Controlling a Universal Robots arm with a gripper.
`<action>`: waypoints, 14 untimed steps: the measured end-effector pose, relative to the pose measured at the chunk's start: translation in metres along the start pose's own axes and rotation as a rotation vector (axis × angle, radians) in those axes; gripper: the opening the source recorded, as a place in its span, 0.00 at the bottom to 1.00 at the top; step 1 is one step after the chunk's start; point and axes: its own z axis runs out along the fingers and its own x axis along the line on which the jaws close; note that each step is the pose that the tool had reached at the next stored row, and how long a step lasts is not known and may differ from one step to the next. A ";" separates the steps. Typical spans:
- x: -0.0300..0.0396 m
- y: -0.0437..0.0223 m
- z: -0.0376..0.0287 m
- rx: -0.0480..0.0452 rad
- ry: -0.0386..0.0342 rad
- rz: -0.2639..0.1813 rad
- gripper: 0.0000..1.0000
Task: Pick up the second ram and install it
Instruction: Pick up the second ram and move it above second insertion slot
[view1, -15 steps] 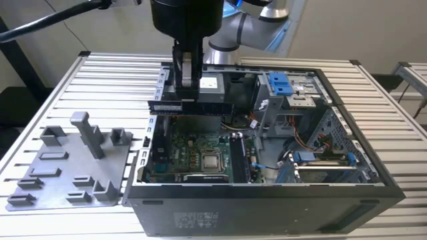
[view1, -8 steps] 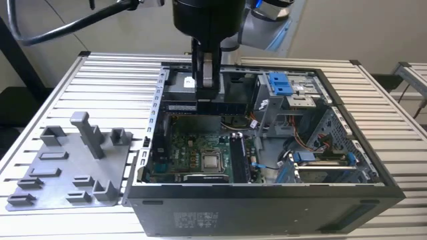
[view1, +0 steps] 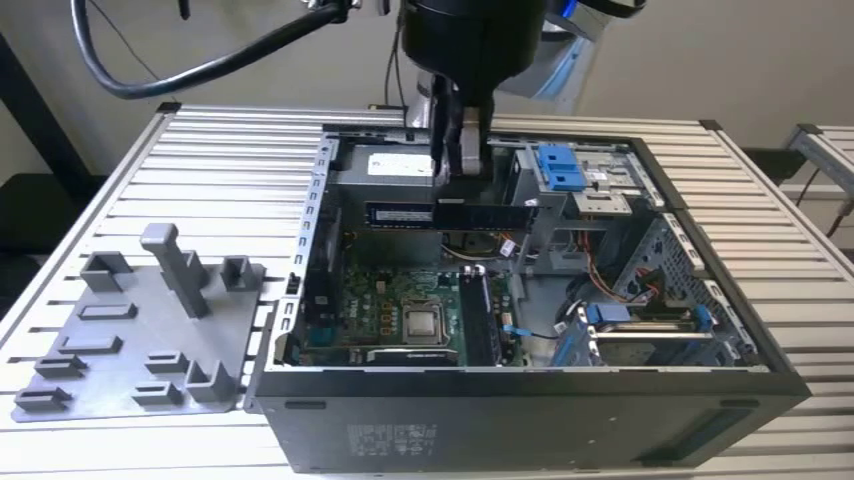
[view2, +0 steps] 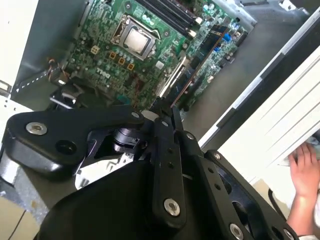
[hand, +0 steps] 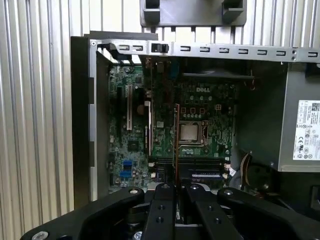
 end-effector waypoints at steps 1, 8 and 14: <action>0.0000 -0.0039 0.0000 0.0000 0.0000 0.000 0.14; -0.0001 -0.0312 -0.0001 -0.0003 0.0001 0.000 0.14; -0.0002 -0.0538 0.0000 -0.0005 0.0000 0.000 0.14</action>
